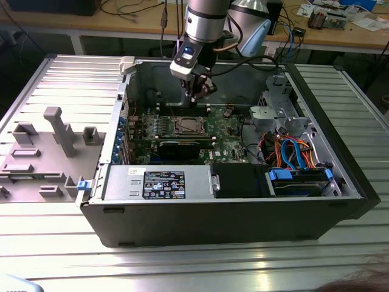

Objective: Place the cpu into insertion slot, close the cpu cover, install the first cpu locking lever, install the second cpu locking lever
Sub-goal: 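Install the second cpu locking lever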

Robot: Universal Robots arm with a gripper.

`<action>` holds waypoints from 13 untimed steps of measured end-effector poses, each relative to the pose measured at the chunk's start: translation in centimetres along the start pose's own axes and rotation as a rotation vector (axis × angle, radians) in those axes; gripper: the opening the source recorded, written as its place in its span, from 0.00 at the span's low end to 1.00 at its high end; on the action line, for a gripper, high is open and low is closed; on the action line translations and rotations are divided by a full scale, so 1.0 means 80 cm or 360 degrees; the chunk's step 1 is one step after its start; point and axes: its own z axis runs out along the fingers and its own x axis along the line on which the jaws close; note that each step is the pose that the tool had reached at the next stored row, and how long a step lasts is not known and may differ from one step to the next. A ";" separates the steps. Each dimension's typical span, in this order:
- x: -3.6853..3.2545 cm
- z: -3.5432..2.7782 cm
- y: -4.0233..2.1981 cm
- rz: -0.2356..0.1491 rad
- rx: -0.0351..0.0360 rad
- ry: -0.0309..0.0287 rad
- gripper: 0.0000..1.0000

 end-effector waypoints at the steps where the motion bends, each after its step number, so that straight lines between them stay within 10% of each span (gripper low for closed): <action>1: 0.0000 0.0000 0.0000 -0.0005 0.0000 -0.00004 0.11; 13: 0.0000 0.0000 0.0000 -0.0095 0.0000 -0.00084 0.11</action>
